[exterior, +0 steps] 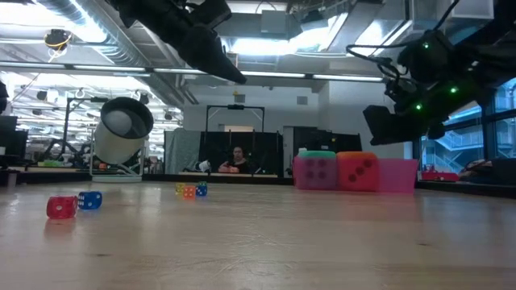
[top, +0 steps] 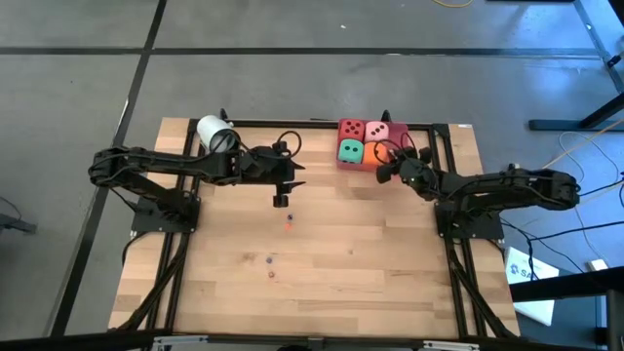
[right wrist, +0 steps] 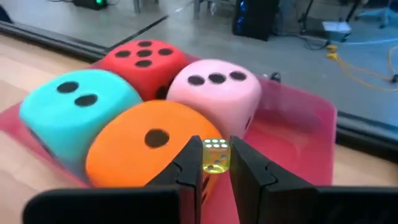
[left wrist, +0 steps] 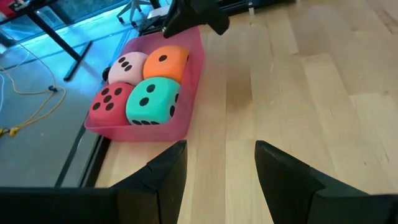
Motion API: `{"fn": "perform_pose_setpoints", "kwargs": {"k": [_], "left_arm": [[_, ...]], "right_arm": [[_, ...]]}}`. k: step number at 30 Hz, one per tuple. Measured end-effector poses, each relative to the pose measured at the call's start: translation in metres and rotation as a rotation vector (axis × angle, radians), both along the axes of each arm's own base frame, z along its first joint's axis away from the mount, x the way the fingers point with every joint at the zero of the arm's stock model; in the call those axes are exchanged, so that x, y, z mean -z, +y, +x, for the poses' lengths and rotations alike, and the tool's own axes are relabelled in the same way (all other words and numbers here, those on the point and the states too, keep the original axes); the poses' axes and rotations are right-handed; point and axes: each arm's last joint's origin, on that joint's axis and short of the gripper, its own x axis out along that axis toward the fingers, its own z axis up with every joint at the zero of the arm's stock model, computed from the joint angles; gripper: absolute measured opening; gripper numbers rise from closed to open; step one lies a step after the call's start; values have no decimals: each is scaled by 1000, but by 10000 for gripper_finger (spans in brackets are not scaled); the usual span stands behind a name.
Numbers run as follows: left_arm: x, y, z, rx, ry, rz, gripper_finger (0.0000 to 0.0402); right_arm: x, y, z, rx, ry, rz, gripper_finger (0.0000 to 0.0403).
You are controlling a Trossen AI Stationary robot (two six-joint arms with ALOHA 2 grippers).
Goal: Pick & Place Dice
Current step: Put the small light green dice into the red bin
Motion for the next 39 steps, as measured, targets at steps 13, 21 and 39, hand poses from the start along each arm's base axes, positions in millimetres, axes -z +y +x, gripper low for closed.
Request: {"fn": "perform_pose_setpoints", "kwargs": {"k": [13,21,39], "left_arm": [[-2,-1,1,19,-22,-9,184],[-2,-1,1,17,-22,-14,184],[-2,-1,1,16,-23,-16,184]], "right_arm": [[18,-1,-14,14,-47,114,53],[19,-8,-16,-9,-103,197,53],[19,-13,-17,-37,-121,233,83]]}}
